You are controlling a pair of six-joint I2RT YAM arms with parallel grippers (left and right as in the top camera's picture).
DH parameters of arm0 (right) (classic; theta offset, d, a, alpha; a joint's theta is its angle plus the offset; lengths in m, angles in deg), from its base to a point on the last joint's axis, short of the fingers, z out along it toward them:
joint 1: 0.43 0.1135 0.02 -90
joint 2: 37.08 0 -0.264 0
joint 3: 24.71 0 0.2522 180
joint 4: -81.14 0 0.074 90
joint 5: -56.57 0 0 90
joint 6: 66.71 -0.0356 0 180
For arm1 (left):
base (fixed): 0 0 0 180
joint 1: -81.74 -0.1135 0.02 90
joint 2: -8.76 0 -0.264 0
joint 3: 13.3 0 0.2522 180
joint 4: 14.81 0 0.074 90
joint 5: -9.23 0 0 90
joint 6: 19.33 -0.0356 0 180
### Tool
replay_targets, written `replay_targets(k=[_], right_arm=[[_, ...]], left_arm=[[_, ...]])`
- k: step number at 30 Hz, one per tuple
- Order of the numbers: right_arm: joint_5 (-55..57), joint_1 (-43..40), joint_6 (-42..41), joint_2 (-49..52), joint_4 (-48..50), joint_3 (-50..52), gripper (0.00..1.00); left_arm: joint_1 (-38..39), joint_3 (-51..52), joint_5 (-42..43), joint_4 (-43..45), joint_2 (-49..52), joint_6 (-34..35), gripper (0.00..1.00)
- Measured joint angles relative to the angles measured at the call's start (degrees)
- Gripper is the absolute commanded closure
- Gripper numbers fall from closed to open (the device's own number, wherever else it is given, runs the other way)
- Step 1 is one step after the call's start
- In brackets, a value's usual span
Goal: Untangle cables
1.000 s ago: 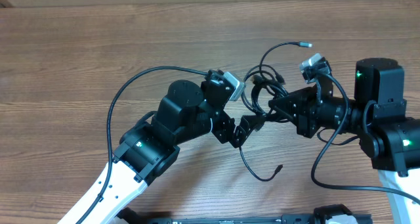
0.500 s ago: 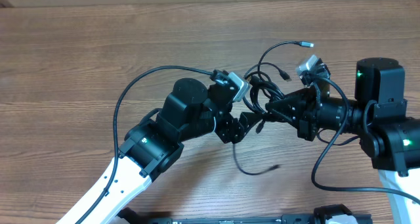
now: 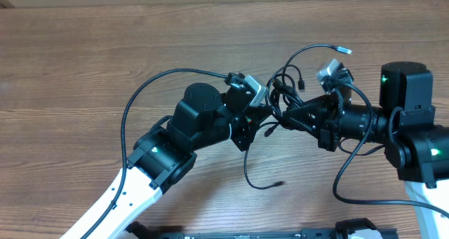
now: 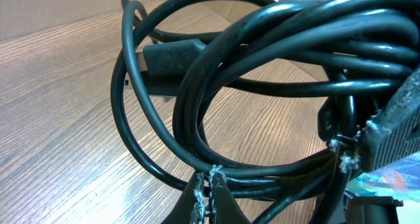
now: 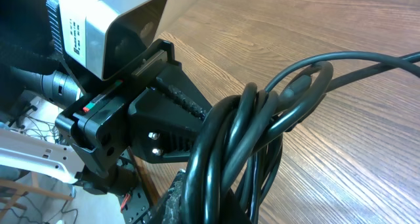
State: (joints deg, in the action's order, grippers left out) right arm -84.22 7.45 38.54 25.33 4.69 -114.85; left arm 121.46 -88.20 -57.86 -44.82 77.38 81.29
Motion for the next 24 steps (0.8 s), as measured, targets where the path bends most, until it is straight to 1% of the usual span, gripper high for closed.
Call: replay_targets(k=[5,6,8,10,17,22,24], right_arm=[[-0.3,0.0,0.0,0.0,-0.4,0.0,0.96],[-0.4,0.0,0.0,0.0,-0.3,0.0,0.96],[-0.5,0.0,0.0,0.0,-0.4,0.0,0.96],[-0.6,0.0,0.0,0.0,-0.5,0.0,0.96],[-2.4,0.0,-0.1,-0.7,-0.9,0.0,0.96],[-3.4,0.0,-0.2,-0.9,-0.5,0.0,0.96],[-3.4,0.0,-0.3,-0.9,-0.2,0.0,0.96]], left_arm=[[0.0,0.0,0.0,2.4,0.3,0.7,0.96],[0.0,0.0,0.0,2.9,0.3,1.1,0.84],[0.0,0.0,0.5,4.2,0.3,1.4,0.43],[0.0,0.0,1.4,5.5,0.3,2.4,0.32],[-0.6,0.0,1.7,5.5,0.5,8.1,0.07],[-0.7,0.0,1.7,5.6,0.9,13.3,0.06],[-0.7,0.0,1.7,5.5,0.9,14.6,0.04]])
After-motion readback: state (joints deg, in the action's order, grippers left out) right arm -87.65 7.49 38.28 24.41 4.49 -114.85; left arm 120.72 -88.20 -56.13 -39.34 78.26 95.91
